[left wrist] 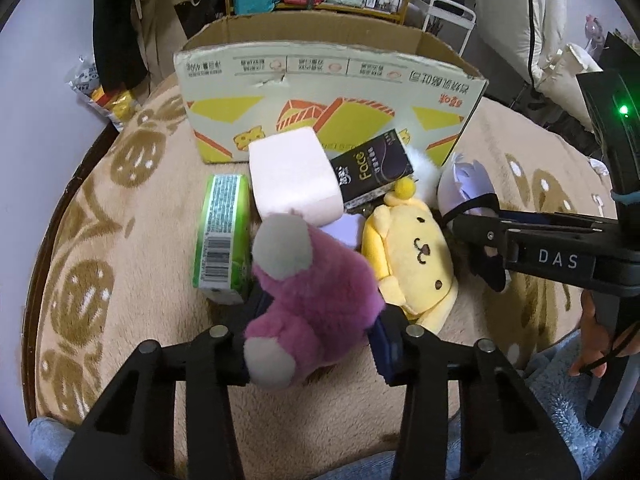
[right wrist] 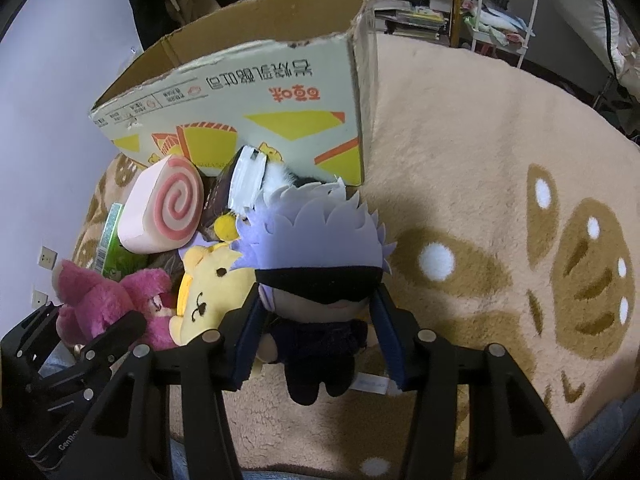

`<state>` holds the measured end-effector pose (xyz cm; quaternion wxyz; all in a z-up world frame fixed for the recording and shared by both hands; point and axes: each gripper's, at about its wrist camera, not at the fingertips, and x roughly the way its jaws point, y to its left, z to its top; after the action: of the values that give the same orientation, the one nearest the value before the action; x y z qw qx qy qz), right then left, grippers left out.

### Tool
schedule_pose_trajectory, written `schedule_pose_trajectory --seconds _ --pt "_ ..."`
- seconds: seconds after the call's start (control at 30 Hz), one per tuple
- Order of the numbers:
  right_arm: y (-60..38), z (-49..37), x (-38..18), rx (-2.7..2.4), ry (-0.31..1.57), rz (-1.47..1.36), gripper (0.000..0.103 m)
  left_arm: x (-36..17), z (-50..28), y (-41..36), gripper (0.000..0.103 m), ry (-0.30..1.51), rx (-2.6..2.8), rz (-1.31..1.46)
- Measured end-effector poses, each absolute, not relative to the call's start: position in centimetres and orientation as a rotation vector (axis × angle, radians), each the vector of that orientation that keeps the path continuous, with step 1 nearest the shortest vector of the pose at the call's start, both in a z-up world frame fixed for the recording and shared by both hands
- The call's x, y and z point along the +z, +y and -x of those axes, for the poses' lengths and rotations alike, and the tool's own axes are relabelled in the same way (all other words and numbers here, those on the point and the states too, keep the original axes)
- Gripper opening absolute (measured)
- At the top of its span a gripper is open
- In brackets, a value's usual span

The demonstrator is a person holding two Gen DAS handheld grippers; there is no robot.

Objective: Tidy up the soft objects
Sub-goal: 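Close the left tool on the pink bear while the right tool closes on the white-haired doll, then lift the pink bear with the left tool while the right tool carries the doll into the box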

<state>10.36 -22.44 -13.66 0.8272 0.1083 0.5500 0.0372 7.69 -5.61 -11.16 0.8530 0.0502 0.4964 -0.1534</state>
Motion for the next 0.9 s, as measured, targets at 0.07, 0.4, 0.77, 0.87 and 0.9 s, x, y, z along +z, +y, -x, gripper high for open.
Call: schedule_pose_trajectory --seconds 0.07,0.4,0.77,0.87,0.9 --pt "-22.5 -9.9 -13.0 0.075 1.145 -0.227 0.055 -10.9 -7.5 -5.7 0.042 1.027 -0.327 -0.109" --pt "-23.1 -8.6 -9.8 0.071 1.025 -0.227 0.054 -8.8 -6.3 -4.8 0.042 0.907 -0.285 -0.106" --pt "-23.6 -6.3 -5.9 0.040 0.812 -0.254 0.054 -4.5 -3.5 -4.3 0.042 0.684 -0.245 -0.180" --pt "-23.8 -5.8 -4.9 0.044 0.760 -0.263 0.054 -3.3 -2.5 -4.2 0.042 0.609 -0.236 -0.211" --pt "-23.7 -5.6 -4.6 0.042 0.744 -0.259 0.054 -2.9 -2.1 -4.2 0.042 0.574 -0.226 -0.226"
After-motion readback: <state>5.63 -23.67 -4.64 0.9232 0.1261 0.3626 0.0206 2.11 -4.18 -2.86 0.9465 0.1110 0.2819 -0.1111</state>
